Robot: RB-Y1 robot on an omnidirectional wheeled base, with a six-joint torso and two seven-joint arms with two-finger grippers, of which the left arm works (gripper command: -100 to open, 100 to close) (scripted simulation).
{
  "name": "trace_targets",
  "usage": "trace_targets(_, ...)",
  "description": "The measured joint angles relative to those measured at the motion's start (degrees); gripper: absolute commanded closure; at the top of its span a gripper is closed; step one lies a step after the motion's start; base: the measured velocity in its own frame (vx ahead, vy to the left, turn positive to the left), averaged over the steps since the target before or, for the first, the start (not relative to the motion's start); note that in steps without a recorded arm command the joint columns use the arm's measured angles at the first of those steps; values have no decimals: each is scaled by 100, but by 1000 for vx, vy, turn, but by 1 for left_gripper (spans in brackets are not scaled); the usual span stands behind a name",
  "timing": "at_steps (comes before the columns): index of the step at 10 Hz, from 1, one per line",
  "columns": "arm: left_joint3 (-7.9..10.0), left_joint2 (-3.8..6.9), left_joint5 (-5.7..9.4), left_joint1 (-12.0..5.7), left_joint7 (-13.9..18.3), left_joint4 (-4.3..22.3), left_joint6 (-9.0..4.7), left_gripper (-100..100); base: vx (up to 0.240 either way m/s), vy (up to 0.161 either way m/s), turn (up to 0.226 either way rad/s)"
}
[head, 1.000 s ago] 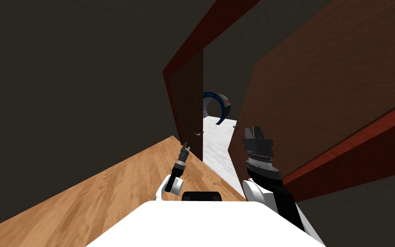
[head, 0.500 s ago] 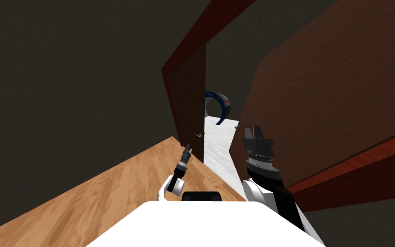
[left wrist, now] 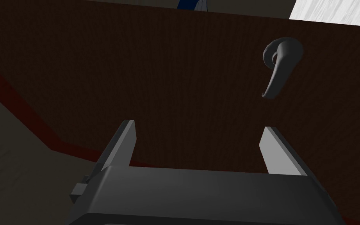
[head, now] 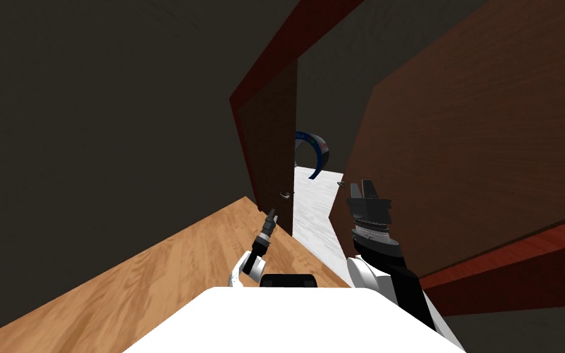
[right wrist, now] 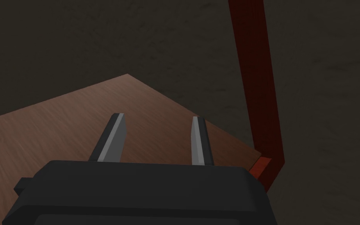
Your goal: Push the door open
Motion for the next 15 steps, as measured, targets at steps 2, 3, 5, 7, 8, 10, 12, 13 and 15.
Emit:
trace_targets(2,-61,29,-32,-52,40,117,2,-100,59,34,-12)
trace_targets(3,-81,17,-46,-104,40,257,-45,-100,70,43,-26)
trace_targets(5,-131,-1,-79,-175,41,447,-96,-100,53,35,-13)
trace_targets(7,-182,-6,-110,-276,60,697,-170,-100,85,62,-24)
trace_targets(8,-214,-5,-130,-329,74,837,-210,-100,90,59,-24)
trace_targets(10,-274,-22,-168,-452,91,1147,-305,-100,91,60,-20)
trace_targets(12,-338,-48,-209,-559,102,1411,-369,-100,98,50,-22)
trace_targets(13,-368,-63,-228,-622,112,1530,-380,-100,94,56,-19)
trace_targets(15,-451,-59,-276,-697,144,1752,-437,-100,111,50,-24)
